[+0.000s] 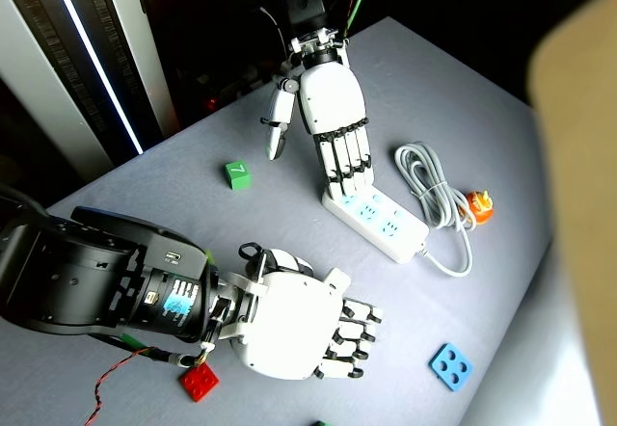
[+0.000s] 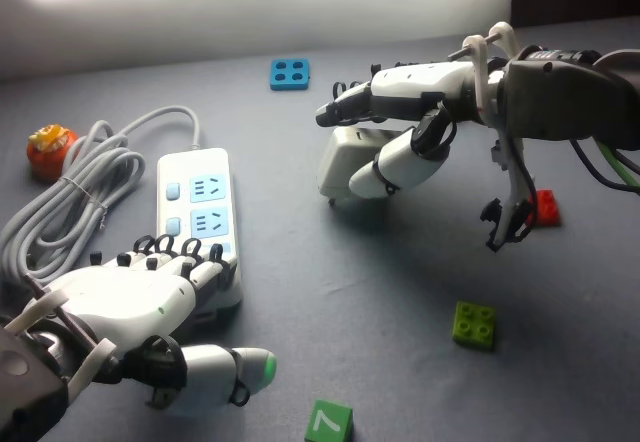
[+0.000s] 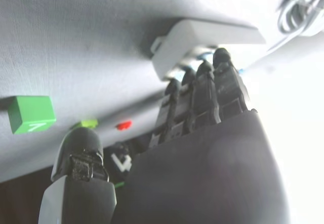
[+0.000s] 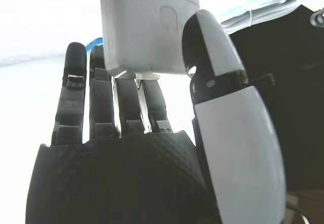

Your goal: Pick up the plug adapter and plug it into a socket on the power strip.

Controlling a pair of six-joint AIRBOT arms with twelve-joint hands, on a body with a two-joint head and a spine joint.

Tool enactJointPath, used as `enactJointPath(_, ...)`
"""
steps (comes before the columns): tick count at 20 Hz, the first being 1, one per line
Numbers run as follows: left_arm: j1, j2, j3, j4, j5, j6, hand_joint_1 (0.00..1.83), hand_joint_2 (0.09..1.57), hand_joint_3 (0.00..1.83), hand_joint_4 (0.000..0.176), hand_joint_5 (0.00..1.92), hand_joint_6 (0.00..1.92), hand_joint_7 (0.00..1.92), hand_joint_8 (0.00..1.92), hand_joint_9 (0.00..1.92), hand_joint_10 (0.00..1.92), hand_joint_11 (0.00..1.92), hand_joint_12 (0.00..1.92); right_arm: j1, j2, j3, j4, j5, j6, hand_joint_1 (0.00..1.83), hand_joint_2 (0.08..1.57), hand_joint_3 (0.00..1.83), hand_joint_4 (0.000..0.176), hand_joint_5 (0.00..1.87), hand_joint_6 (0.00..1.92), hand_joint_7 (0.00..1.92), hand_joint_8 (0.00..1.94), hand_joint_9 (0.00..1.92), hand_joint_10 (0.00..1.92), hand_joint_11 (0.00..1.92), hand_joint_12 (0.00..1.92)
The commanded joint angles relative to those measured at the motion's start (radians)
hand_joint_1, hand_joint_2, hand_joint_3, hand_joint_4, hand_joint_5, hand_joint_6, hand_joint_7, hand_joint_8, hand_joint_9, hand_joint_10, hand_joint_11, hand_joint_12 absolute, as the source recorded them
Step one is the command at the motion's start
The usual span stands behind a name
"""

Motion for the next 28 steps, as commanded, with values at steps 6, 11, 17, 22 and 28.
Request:
enactJointPath(6,0.003,-0.010,0.001,0.012,-0.042,-0.001,0.00,1.27,0.01,0.000,0.00,0.00,0.00,0.00,0.00,0.00,0.00,0.00,0.002,0.001,0.002,0.008,0.110,-0.027,1.01,1.12,0.00,0.000,0.31,0.01,0.31,0.01,0.29,0.02,0.00,0.85)
enactJointPath(11,0.002,-0.010,-0.001,0.011,-0.040,-0.003,0.00,1.28,0.01,0.000,0.00,0.00,0.00,0.00,0.00,0.00,0.00,0.00,-0.007,-0.011,0.005,0.008,0.118,-0.050,1.03,1.10,0.00,0.000,0.35,0.01,0.35,0.00,0.31,0.01,0.00,0.90)
enactJointPath(17,0.003,-0.010,0.000,0.011,-0.040,-0.013,0.00,1.27,0.00,0.000,0.00,0.00,0.00,0.00,0.00,0.00,0.00,0.00,-0.016,-0.021,0.006,0.008,0.121,-0.051,1.08,1.06,0.00,0.000,0.36,0.01,0.36,0.01,0.32,0.01,0.00,0.90)
enactJointPath(22,0.002,-0.009,-0.001,0.011,-0.040,-0.019,0.00,1.28,0.01,0.000,0.01,0.00,0.00,0.00,0.00,0.00,0.00,0.00,-0.015,-0.023,0.008,0.008,0.125,-0.051,1.10,1.09,0.00,0.000,0.52,0.02,0.58,0.02,0.53,0.04,0.04,1.11)
enactJointPath(28,0.001,-0.009,-0.001,0.011,-0.042,-0.022,0.00,1.28,0.00,0.000,0.00,0.00,0.00,0.00,0.00,0.00,0.00,0.00,-0.010,-0.025,0.027,0.008,0.142,-0.051,1.09,1.13,0.00,0.000,0.78,0.03,0.88,0.02,0.83,0.06,0.33,1.14)
